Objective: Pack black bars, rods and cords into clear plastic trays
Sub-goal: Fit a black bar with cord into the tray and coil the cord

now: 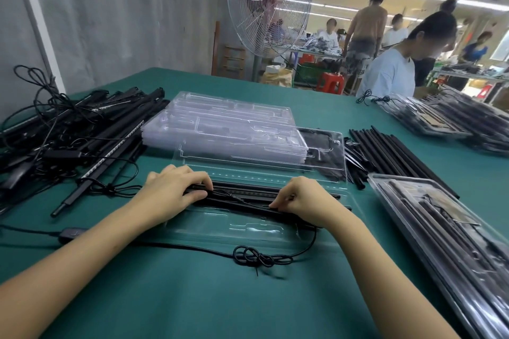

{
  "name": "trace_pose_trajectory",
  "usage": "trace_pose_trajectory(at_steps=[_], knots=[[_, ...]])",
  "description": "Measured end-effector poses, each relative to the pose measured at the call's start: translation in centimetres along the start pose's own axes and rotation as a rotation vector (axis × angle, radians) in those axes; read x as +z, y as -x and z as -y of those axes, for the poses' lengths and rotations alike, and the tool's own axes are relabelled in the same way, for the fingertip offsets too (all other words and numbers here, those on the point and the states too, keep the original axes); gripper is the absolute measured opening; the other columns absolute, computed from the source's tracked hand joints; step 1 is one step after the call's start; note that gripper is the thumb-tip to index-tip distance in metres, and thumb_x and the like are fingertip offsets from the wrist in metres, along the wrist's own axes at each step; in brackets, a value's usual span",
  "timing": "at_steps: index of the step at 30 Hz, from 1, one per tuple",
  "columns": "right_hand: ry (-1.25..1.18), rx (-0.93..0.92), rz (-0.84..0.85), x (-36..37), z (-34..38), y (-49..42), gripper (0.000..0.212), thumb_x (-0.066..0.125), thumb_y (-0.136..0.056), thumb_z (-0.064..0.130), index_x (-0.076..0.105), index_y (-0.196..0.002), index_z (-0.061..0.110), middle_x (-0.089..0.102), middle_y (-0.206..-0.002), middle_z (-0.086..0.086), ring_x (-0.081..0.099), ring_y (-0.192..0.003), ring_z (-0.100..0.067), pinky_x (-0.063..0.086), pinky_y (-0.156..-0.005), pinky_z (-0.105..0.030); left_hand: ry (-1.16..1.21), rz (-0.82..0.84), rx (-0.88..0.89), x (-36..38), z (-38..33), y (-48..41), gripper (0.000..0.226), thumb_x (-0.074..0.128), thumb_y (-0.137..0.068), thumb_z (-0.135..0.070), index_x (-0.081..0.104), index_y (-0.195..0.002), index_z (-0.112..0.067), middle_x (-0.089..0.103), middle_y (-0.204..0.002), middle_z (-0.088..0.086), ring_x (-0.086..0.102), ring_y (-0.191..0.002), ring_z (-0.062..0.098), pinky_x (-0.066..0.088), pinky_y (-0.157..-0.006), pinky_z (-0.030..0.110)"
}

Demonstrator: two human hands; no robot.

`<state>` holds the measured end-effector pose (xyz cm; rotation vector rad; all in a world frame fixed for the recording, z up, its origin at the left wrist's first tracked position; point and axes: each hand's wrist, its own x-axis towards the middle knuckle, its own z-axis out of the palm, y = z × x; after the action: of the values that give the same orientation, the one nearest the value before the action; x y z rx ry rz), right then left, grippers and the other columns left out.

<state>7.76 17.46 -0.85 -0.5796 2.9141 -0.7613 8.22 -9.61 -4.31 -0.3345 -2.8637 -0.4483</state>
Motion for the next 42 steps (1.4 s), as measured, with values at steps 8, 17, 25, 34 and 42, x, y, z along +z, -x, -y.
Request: trace_pose_trajectory(at_steps=[8,17,25,34,42], knots=[[-0.049,0.019,-0.048,0.2,-0.5,0.0,0.032,0.065,-0.077,0.002,0.063,-0.062,0.030,0.065,-0.071,0.002,0.056,-0.066,-0.008,0.046,-0.064,-0.017,0.013,0.035,0.077,-0.4,-0.7,0.3,0.028,0.050,-0.095,-0.035,0.053,-0.116,-0.053,0.051,-0.110,-0.018,0.045,-0.106,0.010,0.036,-0.091,0.033],[-0.039,0.043,0.048,-1.1,-0.7,-0.2,0.024,0.064,-0.082,0.009,0.070,-0.075,0.032,0.070,-0.082,0.011,0.063,-0.080,-0.003,0.048,-0.074,-0.012,-0.109,0.087,0.140,0.2,-1.5,0.4,0.083,0.035,-0.093,0.004,0.020,-0.127,-0.070,0.040,-0.131,-0.023,0.031,-0.100,0.005,0.028,-0.104,0.032],[-0.125,0.054,0.099,-2.0,-1.3,0.4,0.017,0.068,-0.080,0.015,0.071,-0.078,0.032,0.070,-0.078,0.011,0.061,-0.070,0.001,0.048,-0.070,-0.016,0.021,0.045,0.324,0.7,-1.4,0.2,0.075,0.040,-0.081,0.018,0.054,-0.129,-0.038,0.046,-0.138,-0.020,0.038,-0.127,0.006,0.024,-0.105,0.018],[-0.028,0.059,-0.066,-2.5,-0.1,1.6,0.009,0.063,-0.084,0.017,0.069,-0.079,0.022,0.062,-0.069,0.009,0.053,-0.060,0.001,0.042,-0.055,-0.011,0.084,0.079,0.283,0.4,-1.7,0.5,0.071,0.038,-0.084,0.015,0.058,-0.125,-0.039,0.049,-0.131,-0.026,0.042,-0.122,-0.003,0.041,-0.096,0.025],[0.265,-0.228,0.275,3.2,8.4,5.6,0.040,0.070,-0.076,0.049,0.062,-0.098,0.017,0.060,-0.097,-0.005,0.056,-0.089,-0.022,0.044,-0.069,-0.032,0.114,0.099,0.314,0.5,-1.9,0.4,0.045,0.045,-0.094,-0.003,0.062,-0.121,-0.033,0.051,-0.128,-0.024,0.046,-0.119,-0.001,0.037,-0.100,0.021]])
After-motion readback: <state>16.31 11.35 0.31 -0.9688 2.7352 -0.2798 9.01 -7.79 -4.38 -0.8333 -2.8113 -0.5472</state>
